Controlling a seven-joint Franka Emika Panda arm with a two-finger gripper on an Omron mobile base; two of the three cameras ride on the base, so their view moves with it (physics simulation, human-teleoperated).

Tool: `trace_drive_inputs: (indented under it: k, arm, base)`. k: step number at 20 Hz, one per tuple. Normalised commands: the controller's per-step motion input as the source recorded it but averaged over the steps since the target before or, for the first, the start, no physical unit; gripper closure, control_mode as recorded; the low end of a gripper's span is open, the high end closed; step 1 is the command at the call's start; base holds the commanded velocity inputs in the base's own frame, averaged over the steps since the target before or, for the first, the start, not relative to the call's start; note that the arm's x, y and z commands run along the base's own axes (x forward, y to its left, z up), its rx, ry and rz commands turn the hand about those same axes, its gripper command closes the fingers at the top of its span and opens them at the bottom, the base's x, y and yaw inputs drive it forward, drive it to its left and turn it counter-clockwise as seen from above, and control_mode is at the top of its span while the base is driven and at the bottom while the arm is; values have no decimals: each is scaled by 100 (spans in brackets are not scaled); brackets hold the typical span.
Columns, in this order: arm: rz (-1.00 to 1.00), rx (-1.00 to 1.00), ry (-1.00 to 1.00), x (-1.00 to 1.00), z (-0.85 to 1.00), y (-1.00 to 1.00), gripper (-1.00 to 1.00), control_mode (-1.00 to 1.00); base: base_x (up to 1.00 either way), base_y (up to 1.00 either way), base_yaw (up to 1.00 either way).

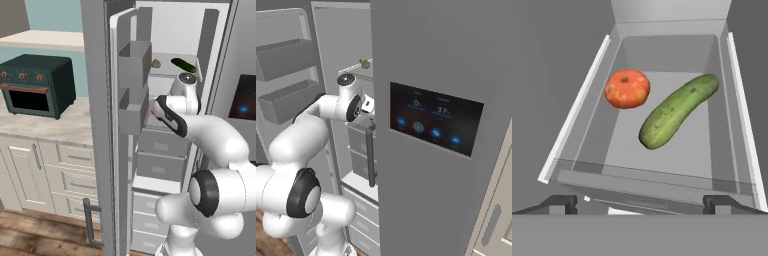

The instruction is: Take the squash and cucumber from the second highest rack and move them to the highest rack where the cucumber and garlic are located, to maximize freezer space. Close the freezer door after rearranging.

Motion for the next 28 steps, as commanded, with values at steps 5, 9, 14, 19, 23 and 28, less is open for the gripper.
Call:
trace_drive_inputs:
  k: [5,9,14,19,23,28]
  arm:
    - [-6,0,0,28,-14,0,-100,-100]
    - [-19,0,0,27,-18,0,-100,-100]
    - [-20,0,0,23,-15,-1,-100,-100]
    - [-12,0,0,25,-12,-12,-100,-100]
    - [-2,0,1,22,-19,-23,-100,-100]
    - [0,0,0,14,-22,-24,-100,-100]
  base:
    - [0,0,0]
    - [0,0,0]
    - [0,0,0]
    - [0,0,0]
    - [0,0,0]
    - [0,0,0]
